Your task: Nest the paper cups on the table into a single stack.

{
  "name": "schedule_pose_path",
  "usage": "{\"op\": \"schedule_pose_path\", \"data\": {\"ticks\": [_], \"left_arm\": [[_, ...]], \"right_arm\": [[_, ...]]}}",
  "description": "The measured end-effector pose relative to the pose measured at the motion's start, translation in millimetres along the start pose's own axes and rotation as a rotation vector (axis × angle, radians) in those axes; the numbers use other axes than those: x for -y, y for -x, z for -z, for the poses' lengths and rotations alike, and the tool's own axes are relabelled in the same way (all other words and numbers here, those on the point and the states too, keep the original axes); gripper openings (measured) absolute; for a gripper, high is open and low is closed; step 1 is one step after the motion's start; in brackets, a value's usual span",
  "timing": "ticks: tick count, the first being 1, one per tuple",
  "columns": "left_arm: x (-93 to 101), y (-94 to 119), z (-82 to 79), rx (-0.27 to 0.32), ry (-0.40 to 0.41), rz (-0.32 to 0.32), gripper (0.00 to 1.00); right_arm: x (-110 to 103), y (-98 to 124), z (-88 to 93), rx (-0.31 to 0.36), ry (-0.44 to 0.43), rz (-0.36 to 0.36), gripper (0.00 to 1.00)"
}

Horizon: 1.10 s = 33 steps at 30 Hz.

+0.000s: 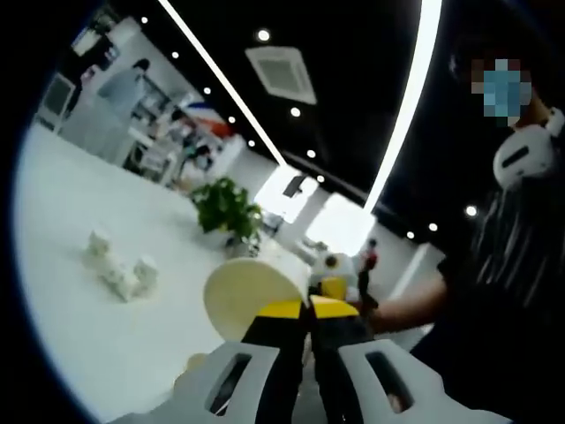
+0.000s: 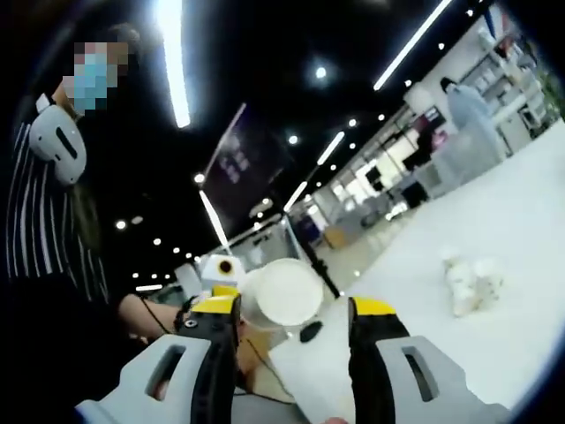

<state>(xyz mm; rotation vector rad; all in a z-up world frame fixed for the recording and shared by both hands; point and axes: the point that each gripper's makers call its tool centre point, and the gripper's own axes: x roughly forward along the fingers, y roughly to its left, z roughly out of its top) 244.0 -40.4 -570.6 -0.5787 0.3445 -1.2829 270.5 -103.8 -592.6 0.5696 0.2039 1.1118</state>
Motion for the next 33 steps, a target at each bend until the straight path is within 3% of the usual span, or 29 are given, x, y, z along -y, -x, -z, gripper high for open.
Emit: {"op": "schedule_pose_path", "data": {"ticks": [5,10,14,22,29,33], "left_arm": [[0.2,1,-6.5,-0.006,-0.026,-0.007,0.00],[0.1,2,-8.1,-0.064,-0.087,-0.013,0.00],[-2.7,4,-9.1,-0.110,-0.118,-0.028,0.00],[-4.5,3,-6.8,-0.200,-0.171,-0.018,0.00],[-6.8,1,-2.7,-0.273,-0.211,-0.012,0.00],[-11.7,4,8.3,-0.386,-0.283,-0.017,0.00]], "right_arm": [[15,10,-2.4,0.006,0.013,0.073,0.55],[30,18,-6.6,-0.001,0.034,0.137,0.59],[49,26,-9.1,-0.023,0.092,0.231,0.70],[62,30,-11.2,-0.055,0.167,0.297,0.88],[67,31,-3.2,-0.099,0.213,0.316,0.94],[71,34,-0.6,-0.124,0.236,0.327,0.97]]}}
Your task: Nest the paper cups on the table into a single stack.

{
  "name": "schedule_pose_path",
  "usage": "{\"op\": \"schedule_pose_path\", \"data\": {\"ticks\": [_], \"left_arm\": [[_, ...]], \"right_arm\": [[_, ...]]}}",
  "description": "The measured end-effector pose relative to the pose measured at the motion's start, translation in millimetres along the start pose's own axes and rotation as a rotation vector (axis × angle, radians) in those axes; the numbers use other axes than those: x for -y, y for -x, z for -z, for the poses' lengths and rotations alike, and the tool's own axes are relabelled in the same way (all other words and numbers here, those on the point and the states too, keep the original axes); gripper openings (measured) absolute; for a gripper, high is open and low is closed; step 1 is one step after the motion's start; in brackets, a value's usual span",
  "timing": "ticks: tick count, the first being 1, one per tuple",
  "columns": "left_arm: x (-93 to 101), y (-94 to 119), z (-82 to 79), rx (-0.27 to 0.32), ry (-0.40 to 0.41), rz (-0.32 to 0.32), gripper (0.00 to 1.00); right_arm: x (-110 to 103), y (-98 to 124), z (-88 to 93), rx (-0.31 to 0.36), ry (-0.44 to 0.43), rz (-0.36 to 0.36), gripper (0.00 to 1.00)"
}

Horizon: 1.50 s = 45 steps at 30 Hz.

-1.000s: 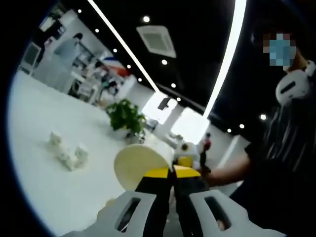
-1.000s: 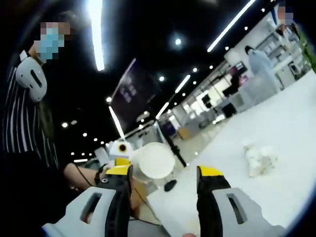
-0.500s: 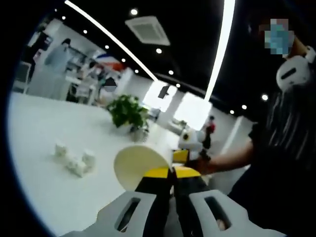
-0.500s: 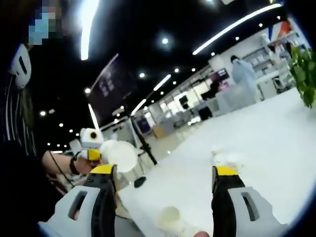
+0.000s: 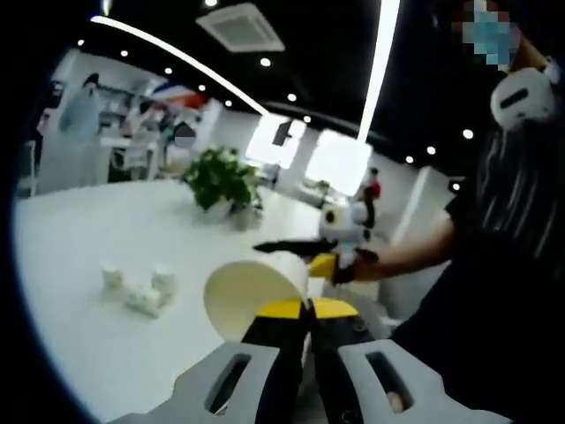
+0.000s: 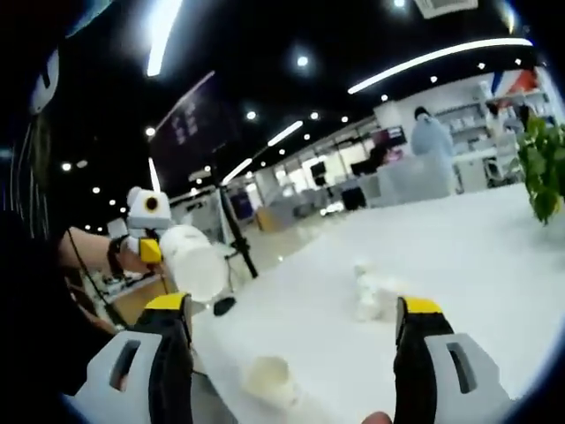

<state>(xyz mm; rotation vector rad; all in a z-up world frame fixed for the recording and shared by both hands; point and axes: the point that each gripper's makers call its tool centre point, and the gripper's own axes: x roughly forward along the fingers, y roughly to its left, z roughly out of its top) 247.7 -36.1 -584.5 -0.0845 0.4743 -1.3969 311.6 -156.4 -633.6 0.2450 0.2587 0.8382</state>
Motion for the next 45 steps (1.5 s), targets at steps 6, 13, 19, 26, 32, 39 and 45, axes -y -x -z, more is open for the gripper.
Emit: {"op": "schedule_pose_path", "data": {"ticks": [6,13,19,26,32,39,45], "left_arm": [[-2.6,-1,16.6,-0.133,-0.094,0.012,0.00],[-7.6,-2,28.4,-0.301,-0.213,0.011,0.00],[-6.4,-8,36.2,-0.419,-0.303,0.054,0.00],[-8.1,-13,43.9,-0.562,-0.426,0.088,0.00],[-15.3,-14,50.6,-0.685,-0.507,0.106,0.00],[-23.3,-16,55.2,-0.798,-0.629,0.135,0.00],[-23.9,-24,54.0,-0.824,-0.696,0.165,0.00]], "right_arm": [[12,3,2.1,-0.019,0.012,0.020,1.00],[18,7,-0.2,-0.035,0.054,0.028,1.00],[19,8,2.3,-0.091,0.167,0.019,1.00],[23,7,4.9,-0.128,0.234,0.023,1.00],[32,11,6.2,-0.141,0.245,0.041,1.00],[35,13,9.6,-0.157,0.265,0.045,1.00],[36,13,13.5,-0.170,0.284,0.045,1.00]]}}
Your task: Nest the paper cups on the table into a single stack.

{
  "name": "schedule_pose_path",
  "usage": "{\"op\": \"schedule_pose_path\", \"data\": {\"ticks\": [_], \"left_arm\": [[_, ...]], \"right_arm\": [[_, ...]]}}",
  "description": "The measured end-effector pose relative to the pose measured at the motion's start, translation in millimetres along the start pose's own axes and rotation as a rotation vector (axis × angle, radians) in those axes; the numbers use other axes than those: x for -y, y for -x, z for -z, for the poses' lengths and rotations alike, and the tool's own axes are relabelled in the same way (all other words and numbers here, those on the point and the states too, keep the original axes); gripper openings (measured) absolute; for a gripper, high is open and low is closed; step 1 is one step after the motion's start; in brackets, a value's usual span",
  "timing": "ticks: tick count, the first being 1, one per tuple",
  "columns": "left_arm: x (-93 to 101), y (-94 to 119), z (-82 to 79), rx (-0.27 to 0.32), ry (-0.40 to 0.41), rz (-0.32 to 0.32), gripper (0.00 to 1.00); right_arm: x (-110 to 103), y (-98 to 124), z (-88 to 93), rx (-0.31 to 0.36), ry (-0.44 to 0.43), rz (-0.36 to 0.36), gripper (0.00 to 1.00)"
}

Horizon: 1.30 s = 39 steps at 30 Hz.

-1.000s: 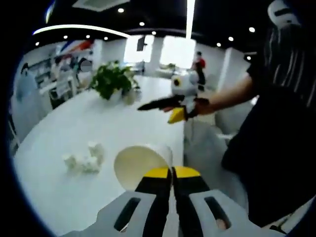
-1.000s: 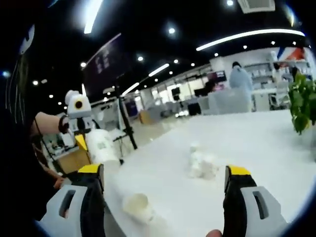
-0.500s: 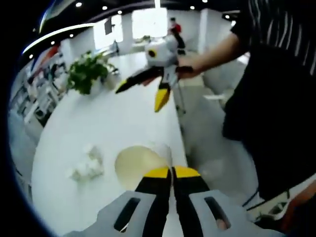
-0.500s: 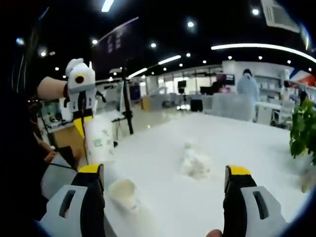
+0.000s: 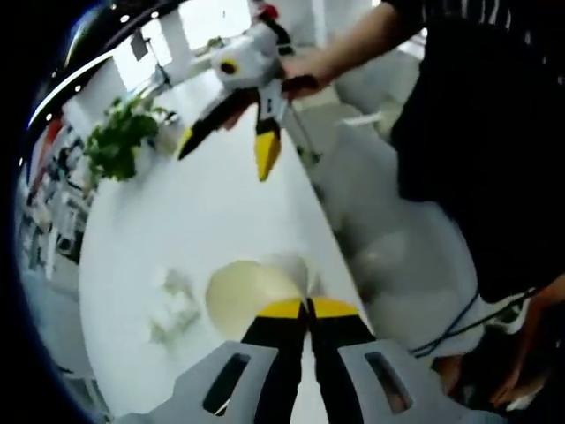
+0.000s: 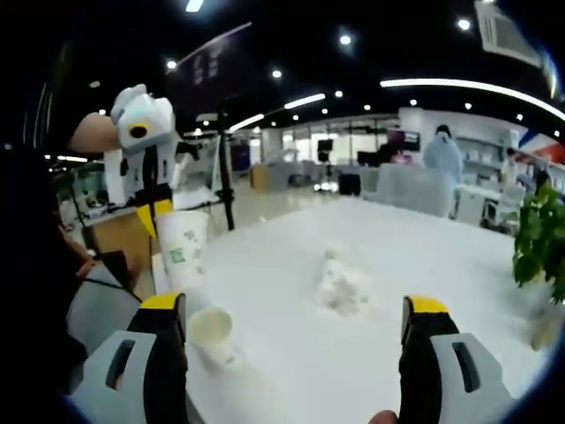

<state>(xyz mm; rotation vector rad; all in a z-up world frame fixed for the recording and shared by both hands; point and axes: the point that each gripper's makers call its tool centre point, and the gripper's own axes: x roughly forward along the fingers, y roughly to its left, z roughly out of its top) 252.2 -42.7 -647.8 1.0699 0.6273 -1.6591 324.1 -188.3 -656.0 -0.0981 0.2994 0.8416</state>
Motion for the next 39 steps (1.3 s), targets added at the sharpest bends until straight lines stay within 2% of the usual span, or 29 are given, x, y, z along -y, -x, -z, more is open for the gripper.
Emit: {"op": "schedule_pose_path", "data": {"ticks": [5,14,22,31,39], "left_arm": [[-0.5,-6,1.6,-0.055,-0.118,0.019,0.00],[-2.4,-15,3.6,-0.106,-0.289,0.042,0.00],[0.8,-26,1.9,-0.119,-0.372,0.050,0.00],[2.0,-40,8.4,-0.149,-0.468,0.056,0.00],[5.7,-51,15.4,-0.167,-0.473,0.076,0.00]], "right_arm": [[4,2,3.3,0.006,-0.016,0.012,1.00],[7,5,4.8,0.011,-0.023,0.021,1.00],[9,8,5.4,0.011,-0.024,0.030,1.00],[9,12,9.7,0.013,-0.042,0.034,1.00],[9,15,13.6,0.012,-0.058,0.041,1.00]]}}
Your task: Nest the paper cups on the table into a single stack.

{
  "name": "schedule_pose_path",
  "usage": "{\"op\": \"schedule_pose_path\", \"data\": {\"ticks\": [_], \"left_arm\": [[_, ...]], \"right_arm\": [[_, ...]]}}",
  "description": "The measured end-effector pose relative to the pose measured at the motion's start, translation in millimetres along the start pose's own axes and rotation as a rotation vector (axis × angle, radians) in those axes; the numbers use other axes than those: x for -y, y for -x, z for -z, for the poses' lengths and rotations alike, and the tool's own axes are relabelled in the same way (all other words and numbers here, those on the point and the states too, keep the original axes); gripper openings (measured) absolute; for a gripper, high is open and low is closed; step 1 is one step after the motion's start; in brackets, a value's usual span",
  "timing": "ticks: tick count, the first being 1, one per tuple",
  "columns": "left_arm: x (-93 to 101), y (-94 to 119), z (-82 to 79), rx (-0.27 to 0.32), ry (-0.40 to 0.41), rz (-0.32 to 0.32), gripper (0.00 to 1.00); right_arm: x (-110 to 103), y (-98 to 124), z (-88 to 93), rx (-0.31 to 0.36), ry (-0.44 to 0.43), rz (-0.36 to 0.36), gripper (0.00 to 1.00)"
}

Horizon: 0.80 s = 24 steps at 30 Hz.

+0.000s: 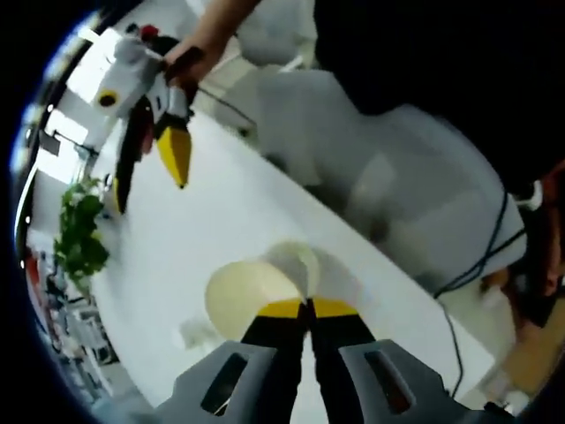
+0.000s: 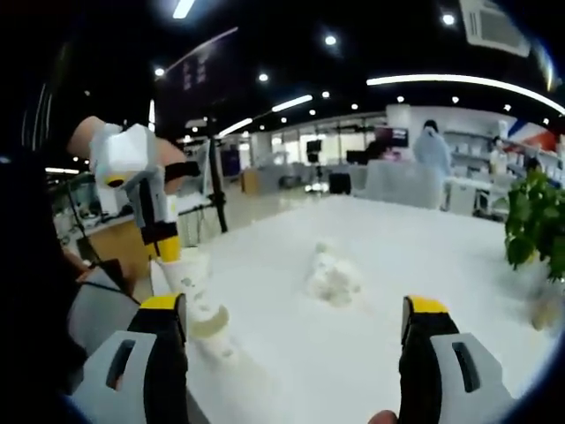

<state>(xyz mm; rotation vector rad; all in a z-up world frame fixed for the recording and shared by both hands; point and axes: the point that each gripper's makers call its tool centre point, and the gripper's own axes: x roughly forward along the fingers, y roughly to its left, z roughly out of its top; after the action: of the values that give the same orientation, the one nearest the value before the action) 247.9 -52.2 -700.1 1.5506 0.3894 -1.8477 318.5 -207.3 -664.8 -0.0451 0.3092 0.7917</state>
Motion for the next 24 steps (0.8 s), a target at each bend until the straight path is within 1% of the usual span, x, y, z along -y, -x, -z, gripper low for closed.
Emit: {"op": "schedule_pose_path", "data": {"ticks": [3,6,10,12,13,15,24], "left_arm": [[0.3,-5,-1.4,0.008,0.005,0.001,0.00],[0.6,-11,2.2,-0.008,0.003,0.001,0.00],[2.0,-17,3.6,-0.008,-0.004,0.006,0.00],[2.3,-20,5.4,-0.015,-0.009,0.006,0.00],[1.8,-23,9.2,-0.036,-0.020,0.007,0.00],[2.5,-26,10.2,-0.038,-0.034,0.010,0.00],[1.0,-37,5.6,-0.026,-0.040,0.025,0.00]], "right_arm": [[0,1,1.3,0.001,-0.006,0.000,1.00],[-1,2,1.9,0.000,-0.004,0.001,1.00],[0,2,2.8,0.000,-0.011,0.003,1.00],[1,2,3.2,0.000,-0.010,0.004,1.00],[1,3,3.1,0.000,-0.013,0.003,1.00],[2,3,4.8,-0.003,-0.013,0.004,1.00],[4,4,9.3,-0.007,-0.027,0.005,1.00]]}}
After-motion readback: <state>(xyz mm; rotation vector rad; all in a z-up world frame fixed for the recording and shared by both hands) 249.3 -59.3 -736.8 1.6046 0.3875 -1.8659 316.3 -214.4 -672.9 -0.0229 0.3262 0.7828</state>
